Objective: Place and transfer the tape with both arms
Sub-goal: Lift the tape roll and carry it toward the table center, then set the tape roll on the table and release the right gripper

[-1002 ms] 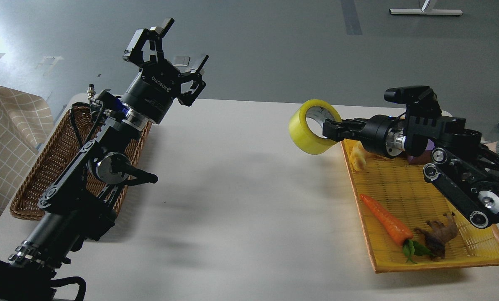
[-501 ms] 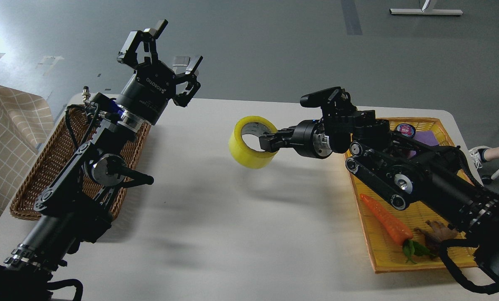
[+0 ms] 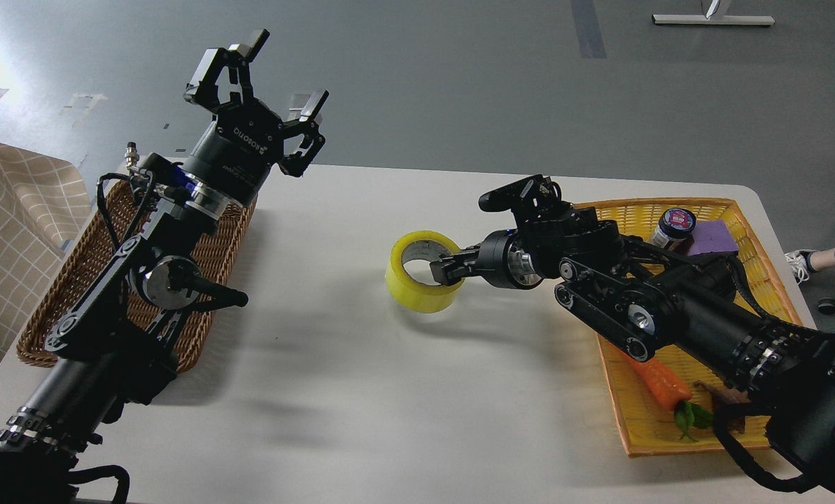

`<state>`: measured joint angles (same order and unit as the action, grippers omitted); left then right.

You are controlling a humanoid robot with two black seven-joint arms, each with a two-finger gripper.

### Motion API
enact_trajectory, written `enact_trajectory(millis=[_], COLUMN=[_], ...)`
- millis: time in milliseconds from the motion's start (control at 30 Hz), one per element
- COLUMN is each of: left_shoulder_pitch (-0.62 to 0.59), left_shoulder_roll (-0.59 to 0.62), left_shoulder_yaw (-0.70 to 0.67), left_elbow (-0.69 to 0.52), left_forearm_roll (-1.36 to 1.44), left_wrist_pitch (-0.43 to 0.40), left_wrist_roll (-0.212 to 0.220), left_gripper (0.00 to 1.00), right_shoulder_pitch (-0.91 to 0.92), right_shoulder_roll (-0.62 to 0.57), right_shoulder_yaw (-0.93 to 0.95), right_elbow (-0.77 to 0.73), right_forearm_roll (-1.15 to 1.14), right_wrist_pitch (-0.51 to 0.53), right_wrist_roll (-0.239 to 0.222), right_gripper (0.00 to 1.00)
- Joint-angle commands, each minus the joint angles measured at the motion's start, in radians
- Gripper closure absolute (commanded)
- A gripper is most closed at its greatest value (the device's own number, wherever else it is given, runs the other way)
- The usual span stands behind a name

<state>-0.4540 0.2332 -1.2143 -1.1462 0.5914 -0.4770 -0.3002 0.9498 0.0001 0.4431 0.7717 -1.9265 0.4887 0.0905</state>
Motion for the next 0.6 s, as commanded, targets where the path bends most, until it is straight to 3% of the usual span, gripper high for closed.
enact_trajectory(millis=[0,367,568], left_shoulder_pitch=[0.003,0.014,0.014], left_shoulder_roll=[0.000,0.014,0.018], left_shoulder_yaw=[-0.007,-0.010,-0.010], left_elbow=[0.000,0.000,0.000], left_forearm_roll=[-0.001,-0.001,-0.001], left_wrist_pitch=[0.000,-0.002,-0.002], left_wrist_roll=[-0.001,-0.002,-0.002], left_gripper=[0.02,0.02,0.02], right_shoulder_pitch=[-0.003,-0.011,-0.014], right_shoulder_roll=[0.000,0.000,0.000], right_shoulder_yaw=[-0.003,-0.003,0.003], right_elbow=[-0.003,-0.040,-0.068], right_forearm_roll=[0.000,0.001,0.006], right_wrist_pitch=[0.000,0.000,-0.034], right_wrist_roll=[0.000,-0.003,-0.005], right_gripper=[0.78,0.68,0.68])
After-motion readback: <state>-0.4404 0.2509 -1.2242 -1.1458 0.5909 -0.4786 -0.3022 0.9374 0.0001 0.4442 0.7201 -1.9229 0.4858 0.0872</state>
